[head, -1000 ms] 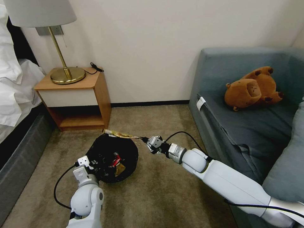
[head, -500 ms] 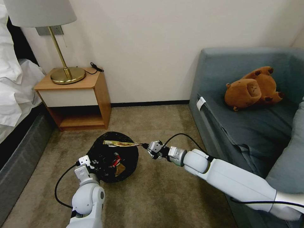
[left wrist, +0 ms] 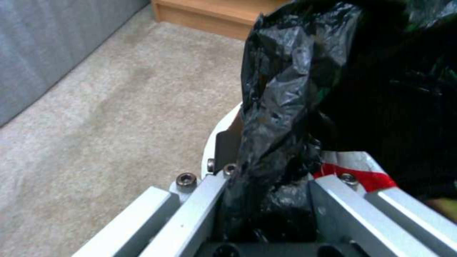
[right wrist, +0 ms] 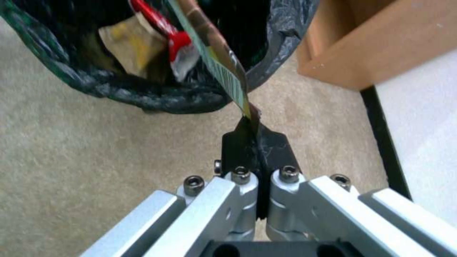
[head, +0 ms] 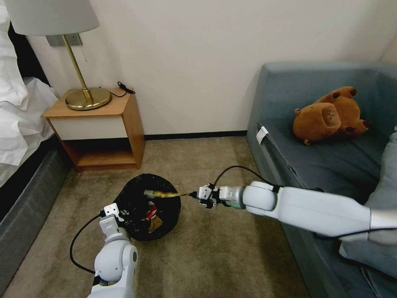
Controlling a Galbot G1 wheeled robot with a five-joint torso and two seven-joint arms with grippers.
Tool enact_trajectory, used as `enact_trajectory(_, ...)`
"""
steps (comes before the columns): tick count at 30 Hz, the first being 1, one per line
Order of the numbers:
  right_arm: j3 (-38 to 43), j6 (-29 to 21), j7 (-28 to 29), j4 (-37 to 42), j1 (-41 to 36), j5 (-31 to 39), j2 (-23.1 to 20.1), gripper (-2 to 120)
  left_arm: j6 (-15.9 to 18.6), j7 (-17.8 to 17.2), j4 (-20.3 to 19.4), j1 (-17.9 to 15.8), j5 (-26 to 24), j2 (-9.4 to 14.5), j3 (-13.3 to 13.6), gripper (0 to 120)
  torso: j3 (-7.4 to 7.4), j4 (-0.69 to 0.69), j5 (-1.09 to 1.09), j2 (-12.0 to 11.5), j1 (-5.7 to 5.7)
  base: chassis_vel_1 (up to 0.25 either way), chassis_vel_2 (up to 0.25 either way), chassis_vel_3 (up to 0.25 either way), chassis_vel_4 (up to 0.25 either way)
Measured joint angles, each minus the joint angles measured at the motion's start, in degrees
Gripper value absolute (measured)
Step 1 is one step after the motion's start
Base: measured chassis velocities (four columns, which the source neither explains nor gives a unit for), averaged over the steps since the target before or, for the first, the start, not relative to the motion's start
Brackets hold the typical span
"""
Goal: Pick up the trash bin, then pick up the garbage on the floor and place it into the trash bin.
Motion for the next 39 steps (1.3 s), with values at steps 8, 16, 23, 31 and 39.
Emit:
enact_trajectory(8, -5.25, -0.37, 0.41, -3.15, 3.10, 2.61, 7.05, 0, -0.82, 0.19, 0.06, 0.59, -0.34, 0.00, 0.09, 2, 0.00, -0.04, 0.03, 0.00, 0.00, 0.000, 0.000, 0.000, 0.000)
enact_trajectory(16, -6.10, -0.53, 1.29, -5.13, 3.43, 4.16, 14.57, 0, -0.70, 0.20, -0.14, 0.42, -1.15, -0.01, 0.19, 2, 0.00, -0.01, 0.00, 0.00, 0.00, 0.000, 0.000, 0.000, 0.000)
enact_trajectory(23, -5.84, -0.48, 2.11, -5.82, 3.12, 4.23, 15.77, 0, -0.64, 0.20, -0.37, 0.29, -1.36, -0.01, 0.80, 2, 0.00, -0.04, 0.02, 0.00, 0.00, 0.000, 0.000, 0.000, 0.000)
enact_trajectory(31, -4.61, -1.40, 6.67, -5.61, 2.29, 4.89, 16.07, 19, -0.87, 0.27, -0.24, 0.04, -1.36, 0.00, 1.53, 2, 0.00, -0.03, 0.02, 0.00, 0.00, 0.000, 0.000, 0.000, 0.000)
enact_trajectory(39, -3.84, -1.67, 6.16, -4.85, 2.17, 4.53, 14.72, 44, -0.93, 0.33, -0.14, -0.01, -1.45, 0.00, 1.12, 2, 0.00, -0.03, 0.03, 0.00, 0.00, 0.000, 0.000, 0.000, 0.000)
